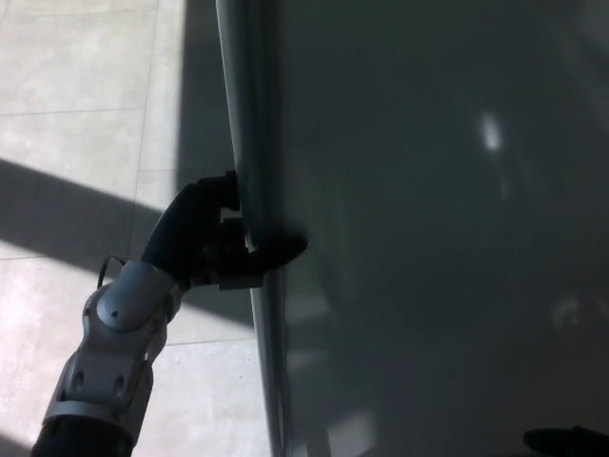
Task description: A white board is being place on the right hand side and parallel to the robot and the robot uses its left hand to grab on the leftside of the whiteboard and drag the whiteboard from the right hand side to the left hand side
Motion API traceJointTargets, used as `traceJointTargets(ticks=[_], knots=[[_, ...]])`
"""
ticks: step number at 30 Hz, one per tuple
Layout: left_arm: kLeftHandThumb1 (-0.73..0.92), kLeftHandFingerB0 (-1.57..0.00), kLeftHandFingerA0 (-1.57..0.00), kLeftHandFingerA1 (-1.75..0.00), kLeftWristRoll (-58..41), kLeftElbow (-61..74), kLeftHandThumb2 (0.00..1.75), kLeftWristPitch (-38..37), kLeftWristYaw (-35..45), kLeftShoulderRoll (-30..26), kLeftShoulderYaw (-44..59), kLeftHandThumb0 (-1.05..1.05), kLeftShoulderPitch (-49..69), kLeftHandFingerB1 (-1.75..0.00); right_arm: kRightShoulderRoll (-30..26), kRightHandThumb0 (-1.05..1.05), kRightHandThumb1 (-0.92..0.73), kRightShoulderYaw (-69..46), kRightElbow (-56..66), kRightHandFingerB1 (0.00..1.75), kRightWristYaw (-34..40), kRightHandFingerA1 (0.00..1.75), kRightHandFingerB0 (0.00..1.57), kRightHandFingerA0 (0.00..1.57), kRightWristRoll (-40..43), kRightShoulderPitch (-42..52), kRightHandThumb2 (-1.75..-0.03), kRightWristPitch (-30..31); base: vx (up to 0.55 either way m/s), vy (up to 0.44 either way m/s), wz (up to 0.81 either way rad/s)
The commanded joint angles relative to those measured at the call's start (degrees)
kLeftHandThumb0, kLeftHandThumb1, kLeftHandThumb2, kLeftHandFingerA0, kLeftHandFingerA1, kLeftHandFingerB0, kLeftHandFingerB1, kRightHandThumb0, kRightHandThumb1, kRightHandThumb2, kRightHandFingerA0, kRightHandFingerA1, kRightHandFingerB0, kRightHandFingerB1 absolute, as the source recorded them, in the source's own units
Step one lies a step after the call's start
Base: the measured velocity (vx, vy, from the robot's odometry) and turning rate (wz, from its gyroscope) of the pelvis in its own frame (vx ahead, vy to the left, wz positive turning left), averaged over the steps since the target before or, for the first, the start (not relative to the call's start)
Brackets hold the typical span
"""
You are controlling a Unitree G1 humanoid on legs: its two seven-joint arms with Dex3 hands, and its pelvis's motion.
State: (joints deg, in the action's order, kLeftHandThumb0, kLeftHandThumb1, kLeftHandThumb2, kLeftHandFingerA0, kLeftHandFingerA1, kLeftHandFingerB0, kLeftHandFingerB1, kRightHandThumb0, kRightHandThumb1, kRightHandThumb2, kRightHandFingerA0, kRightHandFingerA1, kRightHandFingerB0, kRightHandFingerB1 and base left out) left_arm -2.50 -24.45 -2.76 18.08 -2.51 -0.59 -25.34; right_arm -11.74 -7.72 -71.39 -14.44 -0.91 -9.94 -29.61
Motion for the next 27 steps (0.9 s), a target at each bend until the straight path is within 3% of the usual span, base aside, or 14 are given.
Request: traceJointTargets(ticks=[1,2,3,6,7,9,10,12,14,15,18,19,20,27], knots=[[0.69,-0.81,-0.97,-0.60,-2.0,-0.5,0.60,-0.6,0.9,-5.1,4.1,-0.18,1.5,-0.51,-1.3,-0.50,-0.52,0.1,-0.2,0.60,0.6,0.74,0.58,0.84,-0.4,-0.7,-0.90,-0.3,0.00,0.000,0.00],[0.68,-0.81,-0.97,-0.63,-3.9,-0.4,0.61,0.3,2.3,-5.2,5.2,-0.16,1.7,-0.54,-1.3,-0.50,-0.52,0.1,-0.1,0.61,0.7,0.74,0.59,0.84,-0.3,-0.7,-0.90,-0.4,0.00,0.000,0.00],[0.68,-0.81,-0.97,-0.64,-4.0,-0.6,0.60,-0.1,2.7,-5.6,5.5,-0.16,1.9,-0.53,-1.3,-0.47,-0.62,0.1,-0.2,0.45,0.8,0.65,0.65,0.91,-0.3,-0.8,-0.60,-0.1,0.00,0.000,0.00],[0.66,-0.82,-0.99,-0.60,-3.2,-1.4,0.60,-1.7,3.1,-7.5,6.5,-0.19,3.2,-0.52,-1.3,-0.45,-0.63,0.5,-0.1,0.45,1.4,0.64,0.66,0.92,-0.7,-0.9,-0.60,0.2,0.00,0.000,0.00],[0.66,-0.81,-1.00,-0.60,-3.2,-1.3,0.60,-1.7,3.1,-7.9,6.8,-0.19,3.5,-0.52,-1.2,-0.51,-0.52,0.6,-0.1,0.61,1.3,0.74,0.60,0.87,-0.7,-0.8,-0.89,-0.1,0.00,0.000,0.00],[0.67,-0.80,-1.00,-0.60,-4.0,-1.2,0.60,-1.3,3.9,-8.7,7.4,-0.18,4.1,-0.52,-1.2,-0.49,-0.52,0.4,-0.2,0.61,0.9,0.75,0.59,0.84,-0.4,-0.7,-0.90,-0.6,0.00,0.000,0.00],[0.67,-0.79,-0.95,-0.62,-5.5,-1.2,0.61,0.1,4.8,-9.5,8.6,-0.16,4.6,-0.52,-1.2,-0.46,-0.63,0.4,-0.3,0.45,0.9,0.65,0.65,0.91,-0.5,-1.0,-0.60,-0.2,0.00,0.000,0.00],[0.67,-0.80,-0.94,-0.62,-5.4,-1.5,0.61,-0.1,5.1,-10.4,9.0,-0.20,5.0,-0.52,-1.4,-0.46,-0.63,0.6,-0.2,0.45,1.4,0.64,0.65,0.92,-0.8,-1.1,-0.60,0.1,0.00,0.000,0.00],[0.67,-0.83,-0.96,-0.63,-4.6,-1.7,0.60,-0.4,4.7,-11.2,9.1,-0.20,5.2,-0.52,-1.5,-0.46,-0.63,0.8,-0.2,0.45,1.6,0.64,0.64,0.91,-1.0,-1.2,-0.60,0.2,0.00,0.000,0.00],[0.67,-0.81,-0.97,-0.63,-5.4,-2.7,0.60,-0.8,6.0,-12.5,10.0,-0.21,5.6,-0.51,-1.5,-0.50,-0.53,0.6,0.0,0.60,1.3,0.75,0.58,0.86,-0.8,-1.3,-0.90,0.7,0.00,0.000,0.00],[0.69,-0.80,-0.96,-0.64,-7.0,-4.6,0.60,-2.5,8.2,-14.3,11.6,-0.20,6.0,-0.52,-1.4,-0.50,-0.52,0.6,0.0,0.60,1.5,0.75,0.58,0.87,-0.8,-1.4,-0.89,1.0,0.00,0.000,0.00],[0.66,-0.81,-1.00,-0.69,-8.2,-5.7,0.60,-2.7,9.5,-15.4,12.8,-0.21,6.1,-0.52,-1.3,-0.48,-0.52,0.6,0.1,0.60,1.6,0.75,0.58,0.87,-0.8,-1.4,-0.89,1.0,0.00,0.000,0.00],[0.64,-0.85,-0.97,-0.86,-8.7,-6.4,0.59,-2.9,10.0,-16.2,13.7,-0.23,6.2,-0.51,-1.2,-0.47,-0.53,0.5,0.1,0.60,1.7,0.75,0.58,0.87,-0.8,-1.3,-0.90,0.9,0.00,0.000,0.00],[0.66,-0.80,-0.97,-0.69,-9.7,-7.5,0.60,-1.6,13.9,-22.1,16.0,-0.18,7.2,-0.50,-1.2,-0.51,-0.52,0.7,-0.1,0.60,1.9,0.74,0.59,0.86,-1.1,-1.2,-0.89,0.7,0.00,0.000,0.00]])
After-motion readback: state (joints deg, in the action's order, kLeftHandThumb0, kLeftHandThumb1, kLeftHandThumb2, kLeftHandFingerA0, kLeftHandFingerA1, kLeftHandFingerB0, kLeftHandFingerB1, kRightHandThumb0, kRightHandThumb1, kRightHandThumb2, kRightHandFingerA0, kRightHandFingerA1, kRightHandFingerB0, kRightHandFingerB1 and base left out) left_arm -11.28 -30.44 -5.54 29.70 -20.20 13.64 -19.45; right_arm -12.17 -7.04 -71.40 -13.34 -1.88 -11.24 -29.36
